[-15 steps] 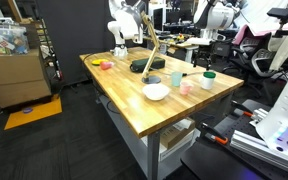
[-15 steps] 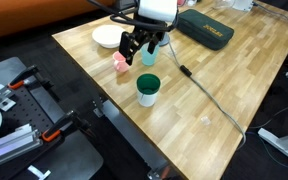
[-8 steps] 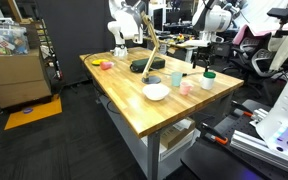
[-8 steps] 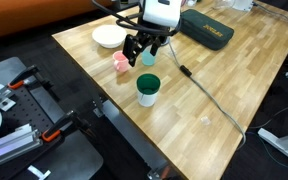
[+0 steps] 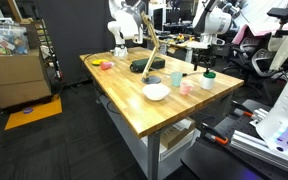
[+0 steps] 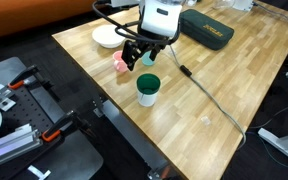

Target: Tilt the white mug over the bowl

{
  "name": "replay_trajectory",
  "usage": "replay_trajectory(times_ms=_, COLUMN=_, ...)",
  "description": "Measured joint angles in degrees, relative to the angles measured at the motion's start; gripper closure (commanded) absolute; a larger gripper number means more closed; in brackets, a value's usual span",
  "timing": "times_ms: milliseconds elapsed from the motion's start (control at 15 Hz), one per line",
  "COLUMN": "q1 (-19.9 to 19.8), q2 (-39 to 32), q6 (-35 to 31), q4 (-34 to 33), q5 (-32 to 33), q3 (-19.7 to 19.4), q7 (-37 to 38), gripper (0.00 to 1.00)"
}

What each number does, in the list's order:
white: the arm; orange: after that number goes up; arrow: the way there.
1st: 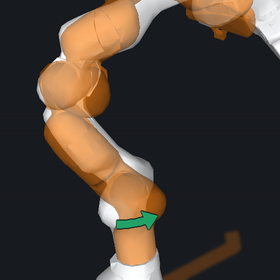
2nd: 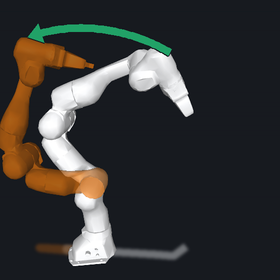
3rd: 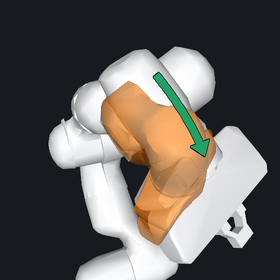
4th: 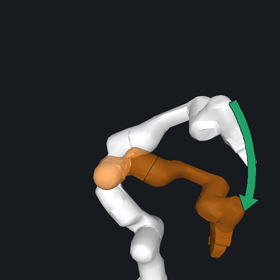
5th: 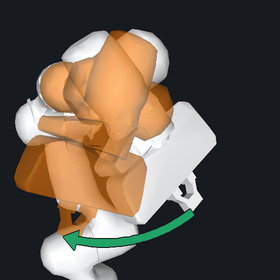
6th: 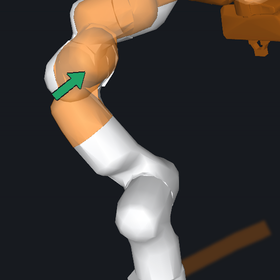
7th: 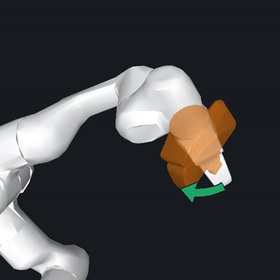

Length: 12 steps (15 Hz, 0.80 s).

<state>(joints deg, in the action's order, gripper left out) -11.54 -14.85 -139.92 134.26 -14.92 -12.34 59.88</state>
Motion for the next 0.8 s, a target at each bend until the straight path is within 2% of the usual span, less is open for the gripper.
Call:
replay_trajectory(times_ms=267, q1=-0.08, q2=-3.79, q6=0.00, q4=-1.31, q5=-1.41, q3=-1.00, q7=0.16, gripper=0.00)
replay_trajectory(times_ms=667, q1=0.15, q2=-10.82, q6=0.11, q4=-6.62, q5=-1.51, q3=-1.03, q7=2.15, gripper=0.00)
replay_trajectory(times_ms=733, q1=0.14, q2=-11.92, q6=0.13, q4=-7.41, q5=-1.51, q3=-1.11, q7=2.66, gripper=0.02)
replay_trajectory(times_ms=800, q1=0.12, q2=-12.92, q6=0.20, q4=-8.17, q5=-1.51, q3=-1.24, q7=3.11, gripper=0.08)
